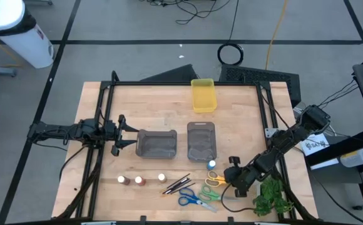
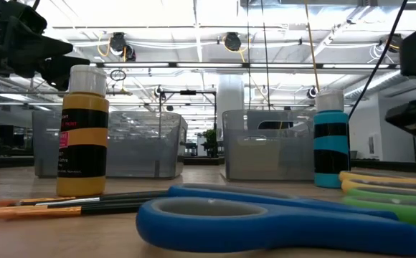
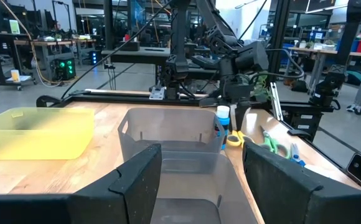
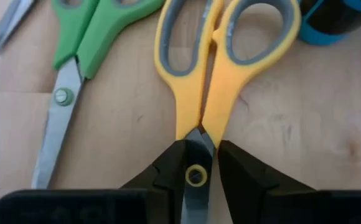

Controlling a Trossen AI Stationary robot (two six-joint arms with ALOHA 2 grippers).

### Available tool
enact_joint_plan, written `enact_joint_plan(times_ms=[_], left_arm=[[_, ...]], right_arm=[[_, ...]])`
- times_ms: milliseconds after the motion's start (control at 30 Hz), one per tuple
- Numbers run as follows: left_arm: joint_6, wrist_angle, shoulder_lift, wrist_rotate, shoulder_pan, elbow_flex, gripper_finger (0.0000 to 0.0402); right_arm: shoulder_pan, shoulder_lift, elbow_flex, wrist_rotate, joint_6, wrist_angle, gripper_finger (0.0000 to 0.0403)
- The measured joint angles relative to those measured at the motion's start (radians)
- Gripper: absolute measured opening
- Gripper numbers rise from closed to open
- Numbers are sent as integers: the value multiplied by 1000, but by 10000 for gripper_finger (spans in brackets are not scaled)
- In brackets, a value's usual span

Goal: Pick & Place Paint Supplies
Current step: Put the yellow scissors into the right black bin

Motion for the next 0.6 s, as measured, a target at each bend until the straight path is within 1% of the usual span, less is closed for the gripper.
enact_joint_plan(times_ms=[200,367,467,600], left_arm=[[0,0,0,0,0,0,237],[0,0,0,0,0,0,237],[0,0,0,0,0,0,237],[0,0,0,0,0,0,237]], right_arm=[[-21,-3,-37,1,-4,20,76],[-23,-3,-100,4,-4,120,78],[-23,-3,-133,8,-5,206,90],[-22,-3,-148,6,-49,248,124]])
